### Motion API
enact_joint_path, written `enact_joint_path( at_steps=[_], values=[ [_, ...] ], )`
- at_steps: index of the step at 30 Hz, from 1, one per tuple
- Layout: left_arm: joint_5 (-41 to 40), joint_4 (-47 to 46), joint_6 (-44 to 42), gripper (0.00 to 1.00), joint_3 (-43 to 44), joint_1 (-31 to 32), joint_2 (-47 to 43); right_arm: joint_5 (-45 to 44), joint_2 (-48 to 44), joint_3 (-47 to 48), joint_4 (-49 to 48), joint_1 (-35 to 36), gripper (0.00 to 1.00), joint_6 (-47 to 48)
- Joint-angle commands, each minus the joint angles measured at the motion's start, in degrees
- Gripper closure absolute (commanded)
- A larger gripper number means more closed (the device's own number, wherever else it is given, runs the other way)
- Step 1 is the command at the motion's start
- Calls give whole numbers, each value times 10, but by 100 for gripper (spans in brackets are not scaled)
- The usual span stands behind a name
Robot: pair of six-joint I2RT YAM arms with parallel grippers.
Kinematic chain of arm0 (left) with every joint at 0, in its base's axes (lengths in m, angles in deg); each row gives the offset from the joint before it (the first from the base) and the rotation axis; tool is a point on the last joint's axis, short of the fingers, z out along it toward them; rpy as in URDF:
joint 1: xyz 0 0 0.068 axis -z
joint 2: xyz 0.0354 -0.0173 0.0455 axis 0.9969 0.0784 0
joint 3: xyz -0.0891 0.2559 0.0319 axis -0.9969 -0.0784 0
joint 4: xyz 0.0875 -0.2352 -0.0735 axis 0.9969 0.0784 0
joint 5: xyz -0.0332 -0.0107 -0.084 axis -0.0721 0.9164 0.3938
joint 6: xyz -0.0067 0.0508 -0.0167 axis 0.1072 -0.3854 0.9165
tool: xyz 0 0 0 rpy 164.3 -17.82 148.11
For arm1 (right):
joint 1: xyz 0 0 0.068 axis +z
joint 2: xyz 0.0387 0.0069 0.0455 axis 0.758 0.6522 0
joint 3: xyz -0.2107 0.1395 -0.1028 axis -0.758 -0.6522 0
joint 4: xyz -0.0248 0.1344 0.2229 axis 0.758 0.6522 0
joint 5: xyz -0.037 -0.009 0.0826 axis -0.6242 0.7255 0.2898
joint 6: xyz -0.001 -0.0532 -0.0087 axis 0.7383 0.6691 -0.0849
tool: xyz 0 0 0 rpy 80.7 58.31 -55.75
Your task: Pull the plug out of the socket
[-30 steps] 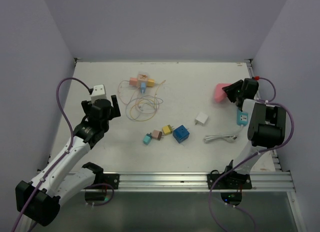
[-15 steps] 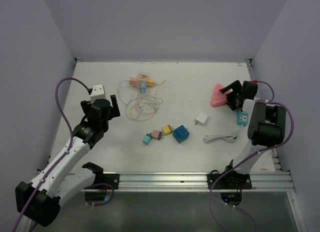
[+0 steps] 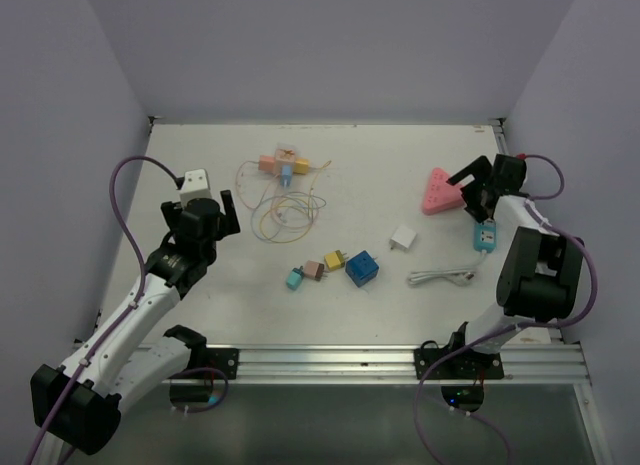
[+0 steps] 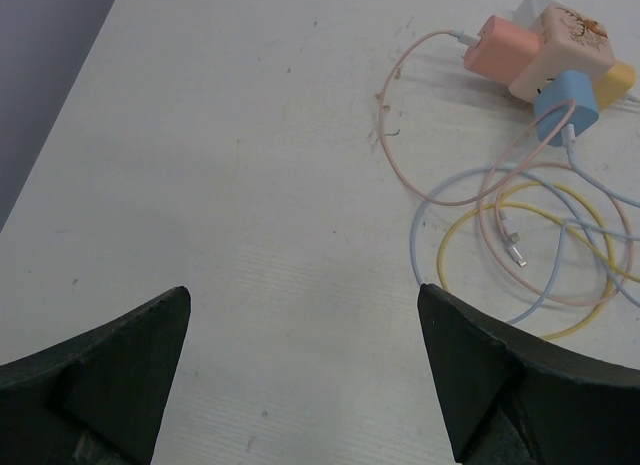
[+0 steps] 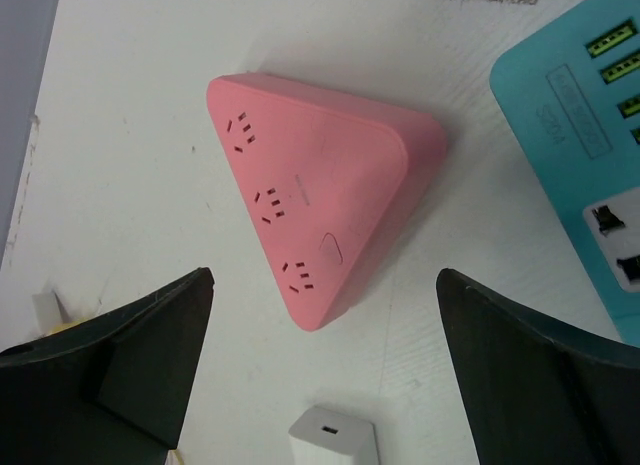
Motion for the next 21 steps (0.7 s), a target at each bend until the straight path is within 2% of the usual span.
enact_joint_path(
  at_steps=[1,7,12,18,21],
  values=[
    [4,-33,-10,1,3,-4,0,-25,-57,22,80,-3,2,17],
    [41,-33,-6,0,7,-4,21,5,-132,15,122,35,1,54],
    [106,-28,15,0,32,-4,63,12,-195,27,143,112,1,101],
    [119,16,56,0,171,-4,189,31,-255,5,133,190,1,128],
    [122,29,52,0,252,-4,293,50,-280,-14,125,210,1,138]
  ],
)
